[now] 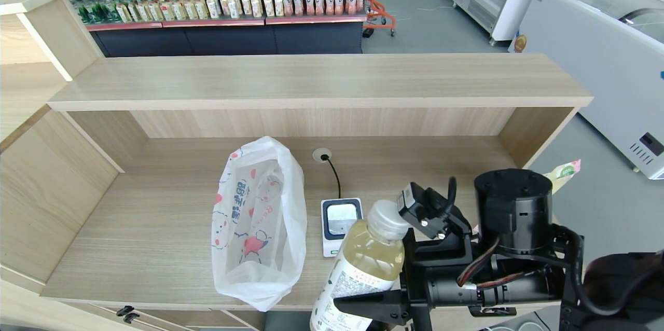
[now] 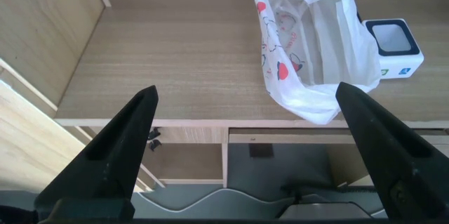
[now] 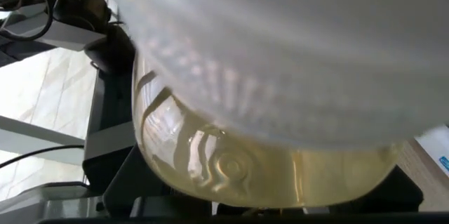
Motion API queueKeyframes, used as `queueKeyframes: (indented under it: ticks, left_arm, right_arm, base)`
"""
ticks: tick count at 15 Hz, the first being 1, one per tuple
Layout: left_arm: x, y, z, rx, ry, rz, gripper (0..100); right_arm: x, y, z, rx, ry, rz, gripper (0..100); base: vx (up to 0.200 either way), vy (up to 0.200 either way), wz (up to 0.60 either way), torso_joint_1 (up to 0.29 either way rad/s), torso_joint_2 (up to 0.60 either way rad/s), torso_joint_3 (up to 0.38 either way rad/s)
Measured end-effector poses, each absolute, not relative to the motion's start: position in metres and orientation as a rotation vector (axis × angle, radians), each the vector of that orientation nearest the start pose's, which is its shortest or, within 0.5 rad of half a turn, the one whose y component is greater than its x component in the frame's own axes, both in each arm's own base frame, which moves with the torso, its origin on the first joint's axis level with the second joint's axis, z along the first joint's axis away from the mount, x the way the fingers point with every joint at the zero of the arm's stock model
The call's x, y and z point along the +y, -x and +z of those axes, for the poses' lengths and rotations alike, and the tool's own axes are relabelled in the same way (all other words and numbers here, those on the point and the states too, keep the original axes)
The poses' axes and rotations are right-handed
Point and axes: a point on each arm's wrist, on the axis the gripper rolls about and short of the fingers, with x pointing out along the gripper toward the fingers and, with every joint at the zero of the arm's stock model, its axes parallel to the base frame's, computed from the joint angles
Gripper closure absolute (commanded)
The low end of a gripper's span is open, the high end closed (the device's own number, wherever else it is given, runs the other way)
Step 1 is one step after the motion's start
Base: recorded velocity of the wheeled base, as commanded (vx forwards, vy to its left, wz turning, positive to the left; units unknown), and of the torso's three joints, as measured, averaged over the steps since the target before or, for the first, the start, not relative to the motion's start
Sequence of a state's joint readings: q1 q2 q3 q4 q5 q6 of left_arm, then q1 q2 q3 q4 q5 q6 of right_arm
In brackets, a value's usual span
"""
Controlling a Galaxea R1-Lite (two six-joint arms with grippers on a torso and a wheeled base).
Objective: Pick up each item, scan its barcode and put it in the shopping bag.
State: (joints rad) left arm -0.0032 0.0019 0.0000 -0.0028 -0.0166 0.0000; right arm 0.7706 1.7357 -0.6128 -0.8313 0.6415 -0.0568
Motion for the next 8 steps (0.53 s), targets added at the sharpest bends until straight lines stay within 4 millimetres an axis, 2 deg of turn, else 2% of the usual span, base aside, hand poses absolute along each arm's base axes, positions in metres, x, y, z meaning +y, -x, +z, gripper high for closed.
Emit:
queueKeyframes:
  ticks: [2, 4, 6, 8]
  left_arm:
    - [0.0, 0.023, 0.076, -0.001, 0.0, -0.02, 0]
    - [0.0, 0.023, 0.076, -0.001, 0.0, -0.02, 0]
    - [0.0, 0.023, 0.076, -0.001, 0.0, -0.02, 0]
    - [0.0, 0.023, 0.076, -0.001, 0.0, -0.02, 0]
  right_arm:
    - [0.203, -0.203, 0.144, 0.13, 0.282, 1.282, 100]
    - [0.187, -0.218, 0.152, -0.029, 0.509, 1.152, 100]
    - [0.179, -0.235, 0.167, -0.168, 0.666, 1.061, 100]
    - [0.179, -0.246, 0.177, -0.251, 0.769, 1.004, 100]
  base:
    - [0.0, 0.0, 0.0, 0.0, 0.0, 0.0]
    - [0.0, 0.0, 0.0, 0.0, 0.0, 0.0]
    - [0.0, 0.0, 0.0, 0.0, 0.0, 0.0]
    - [0.0, 0.0, 0.0, 0.0, 0.0, 0.0]
